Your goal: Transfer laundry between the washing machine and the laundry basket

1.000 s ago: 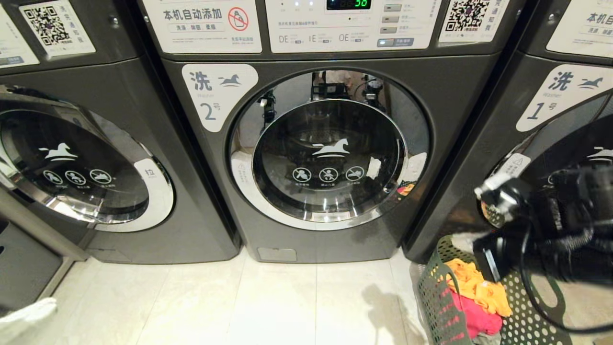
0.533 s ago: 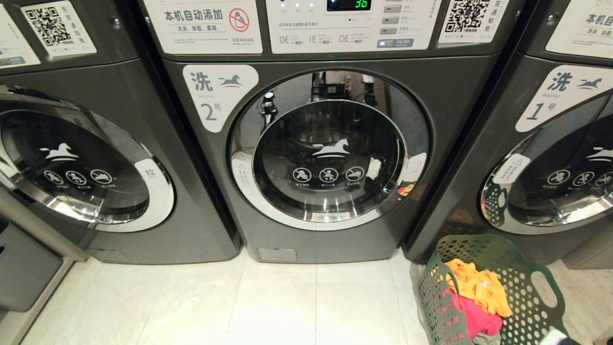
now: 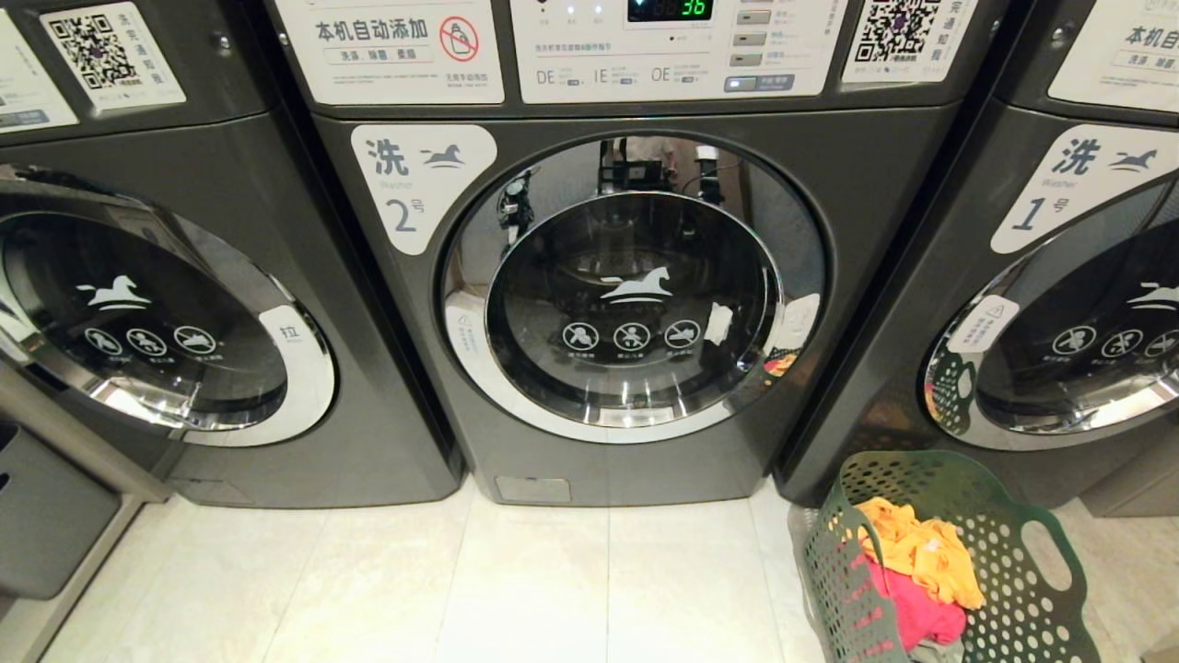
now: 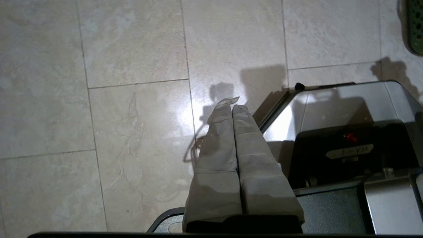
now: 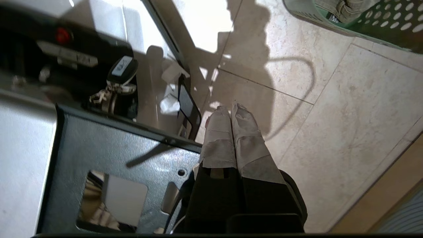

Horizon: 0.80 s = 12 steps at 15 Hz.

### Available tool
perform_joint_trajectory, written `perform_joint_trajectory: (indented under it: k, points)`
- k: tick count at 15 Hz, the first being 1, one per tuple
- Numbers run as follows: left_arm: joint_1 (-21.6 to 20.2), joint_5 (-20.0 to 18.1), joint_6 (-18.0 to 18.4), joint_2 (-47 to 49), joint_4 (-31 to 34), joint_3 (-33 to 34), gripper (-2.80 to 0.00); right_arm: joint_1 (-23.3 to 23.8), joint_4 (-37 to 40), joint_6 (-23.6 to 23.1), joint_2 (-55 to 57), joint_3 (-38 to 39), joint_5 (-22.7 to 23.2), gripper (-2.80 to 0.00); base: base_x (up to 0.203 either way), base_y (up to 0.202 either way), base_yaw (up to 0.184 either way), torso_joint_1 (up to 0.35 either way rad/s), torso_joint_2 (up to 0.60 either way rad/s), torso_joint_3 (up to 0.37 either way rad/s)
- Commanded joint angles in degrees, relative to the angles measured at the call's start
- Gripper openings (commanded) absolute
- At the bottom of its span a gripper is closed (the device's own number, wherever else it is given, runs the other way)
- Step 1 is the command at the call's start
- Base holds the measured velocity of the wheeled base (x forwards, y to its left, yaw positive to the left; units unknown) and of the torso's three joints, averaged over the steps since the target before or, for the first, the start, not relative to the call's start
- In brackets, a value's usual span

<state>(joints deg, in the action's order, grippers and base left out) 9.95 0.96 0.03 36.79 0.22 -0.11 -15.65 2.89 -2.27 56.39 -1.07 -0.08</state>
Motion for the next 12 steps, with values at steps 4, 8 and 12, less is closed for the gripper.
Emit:
perform_joint_trajectory:
  k: [4, 8, 12]
  points:
    - [-9.74, 0.07, 0.58, -12.25, -0.07, 0.10, -2.80, 5.96, 0.19, 2.67, -19.10, -0.09, -0.69, -2.80, 0.000, 0.000, 0.000, 0.000, 0.00, 0.000]
    - [-10.04, -0.08, 1.29, -20.56, 0.04, 0.09, -2.80, 18.02, 0.29, -0.04, -36.35, -0.13, -0.17, -2.80, 0.000, 0.000, 0.000, 0.000, 0.00, 0.000]
    - [-9.71, -1.27, 2.80, -29.89, 0.08, 0.07, -2.80, 16.55, 0.33, -2.59, -53.19, -0.11, 1.70, -2.80, 0.000, 0.000, 0.000, 0.000, 0.00, 0.000]
